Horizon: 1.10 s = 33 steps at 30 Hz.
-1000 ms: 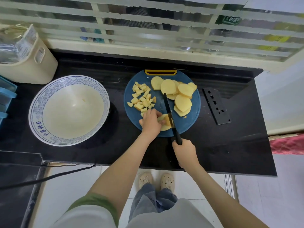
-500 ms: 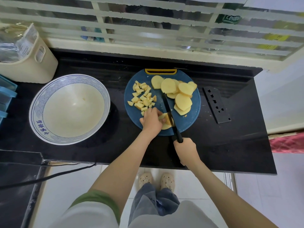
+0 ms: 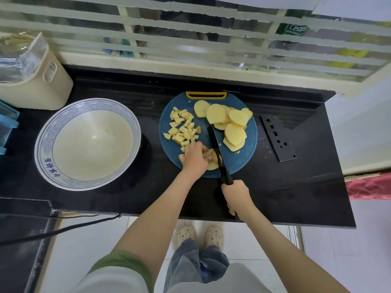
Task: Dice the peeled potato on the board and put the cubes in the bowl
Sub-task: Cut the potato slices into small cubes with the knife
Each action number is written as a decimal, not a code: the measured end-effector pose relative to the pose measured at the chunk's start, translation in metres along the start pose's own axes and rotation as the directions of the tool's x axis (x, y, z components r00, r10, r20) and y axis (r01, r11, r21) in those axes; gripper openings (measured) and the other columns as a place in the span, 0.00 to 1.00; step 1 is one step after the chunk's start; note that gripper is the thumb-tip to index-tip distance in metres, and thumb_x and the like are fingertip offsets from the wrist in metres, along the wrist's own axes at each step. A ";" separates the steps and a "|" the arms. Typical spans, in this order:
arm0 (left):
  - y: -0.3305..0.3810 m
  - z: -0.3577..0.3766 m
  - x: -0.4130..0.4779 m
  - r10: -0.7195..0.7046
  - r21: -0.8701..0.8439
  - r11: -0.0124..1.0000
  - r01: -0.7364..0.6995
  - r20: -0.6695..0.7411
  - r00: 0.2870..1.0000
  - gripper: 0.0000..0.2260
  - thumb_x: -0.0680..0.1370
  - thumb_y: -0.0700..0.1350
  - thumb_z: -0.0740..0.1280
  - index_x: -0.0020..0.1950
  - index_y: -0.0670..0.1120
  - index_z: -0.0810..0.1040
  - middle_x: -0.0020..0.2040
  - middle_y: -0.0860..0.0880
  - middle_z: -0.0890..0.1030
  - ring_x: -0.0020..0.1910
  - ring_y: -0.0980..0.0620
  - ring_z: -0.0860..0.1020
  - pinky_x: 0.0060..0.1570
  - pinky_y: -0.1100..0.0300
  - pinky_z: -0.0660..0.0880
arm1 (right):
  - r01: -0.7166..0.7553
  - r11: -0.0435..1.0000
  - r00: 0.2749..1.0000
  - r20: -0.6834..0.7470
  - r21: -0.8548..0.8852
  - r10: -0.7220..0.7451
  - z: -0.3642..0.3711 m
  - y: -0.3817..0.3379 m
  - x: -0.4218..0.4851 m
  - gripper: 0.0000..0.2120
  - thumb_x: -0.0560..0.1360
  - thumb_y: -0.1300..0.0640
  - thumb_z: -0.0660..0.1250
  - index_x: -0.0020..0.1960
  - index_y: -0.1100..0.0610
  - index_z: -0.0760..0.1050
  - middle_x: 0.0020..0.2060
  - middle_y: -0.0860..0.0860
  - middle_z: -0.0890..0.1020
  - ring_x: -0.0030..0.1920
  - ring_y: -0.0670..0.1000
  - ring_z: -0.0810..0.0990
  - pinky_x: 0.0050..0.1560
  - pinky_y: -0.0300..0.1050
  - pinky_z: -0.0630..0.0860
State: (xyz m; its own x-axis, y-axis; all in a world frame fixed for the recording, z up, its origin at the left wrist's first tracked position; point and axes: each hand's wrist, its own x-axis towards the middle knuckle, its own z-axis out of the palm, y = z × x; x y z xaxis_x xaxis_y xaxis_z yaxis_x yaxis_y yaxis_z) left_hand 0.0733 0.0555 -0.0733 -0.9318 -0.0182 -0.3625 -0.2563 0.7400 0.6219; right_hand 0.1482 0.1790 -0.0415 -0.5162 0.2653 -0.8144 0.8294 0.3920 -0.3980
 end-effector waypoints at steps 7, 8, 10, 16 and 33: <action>0.001 -0.003 -0.002 0.017 0.028 0.999 -0.018 0.014 1.000 0.10 0.77 0.49 0.67 0.56 0.49 0.73 0.59 0.51 0.71 0.61 0.50 0.67 0.51 0.55 0.58 | 0.066 0.990 0.998 0.013 0.125 -0.069 -0.004 -0.003 -0.003 0.07 0.76 0.60 0.61 0.40 0.57 0.67 0.30 0.53 0.67 0.25 0.51 0.64 0.25 0.42 0.63; 0.002 -0.003 -0.002 0.013 0.031 0.999 -0.013 0.008 1.000 0.10 0.77 0.49 0.67 0.56 0.49 0.73 0.59 0.51 0.71 0.61 0.50 0.67 0.52 0.55 0.58 | 0.090 0.989 0.996 -0.010 0.115 -0.090 -0.004 -0.003 -0.005 0.07 0.76 0.60 0.61 0.39 0.57 0.67 0.31 0.53 0.68 0.26 0.51 0.65 0.26 0.43 0.64; 0.002 -0.003 -0.004 0.006 0.031 0.999 -0.006 -0.007 1.000 0.10 0.77 0.49 0.68 0.56 0.49 0.74 0.59 0.51 0.72 0.61 0.50 0.67 0.53 0.54 0.59 | 0.111 0.988 0.994 -0.025 0.110 -0.109 -0.003 -0.004 -0.009 0.08 0.76 0.60 0.61 0.39 0.57 0.68 0.32 0.53 0.69 0.29 0.52 0.66 0.28 0.44 0.65; 0.004 -0.006 -0.003 -0.020 -0.010 1.000 0.020 0.008 1.000 0.11 0.76 0.49 0.69 0.56 0.49 0.74 0.58 0.50 0.73 0.61 0.49 0.69 0.56 0.53 0.62 | 0.129 0.991 0.991 -0.028 0.044 -0.128 0.001 0.000 -0.016 0.07 0.78 0.58 0.61 0.42 0.57 0.71 0.35 0.54 0.73 0.34 0.53 0.71 0.34 0.46 0.71; 0.004 -0.001 0.004 -0.045 0.003 0.999 0.045 0.027 0.999 0.08 0.78 0.44 0.65 0.56 0.46 0.75 0.59 0.48 0.71 0.62 0.48 0.67 0.53 0.53 0.60 | 0.065 0.997 0.998 -0.004 -0.029 -0.065 0.008 -0.005 0.002 0.06 0.80 0.57 0.60 0.44 0.57 0.70 0.38 0.55 0.75 0.34 0.53 0.74 0.34 0.47 0.75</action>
State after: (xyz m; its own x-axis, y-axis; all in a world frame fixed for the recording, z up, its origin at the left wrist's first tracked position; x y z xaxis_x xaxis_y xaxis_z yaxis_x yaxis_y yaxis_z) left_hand 0.0679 0.0574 -0.0714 -0.9121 -0.0336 -0.4085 -0.2972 0.7405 0.6027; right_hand 0.1446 0.1700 -0.0444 -0.5700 0.2422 -0.7851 0.7874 0.4341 -0.4377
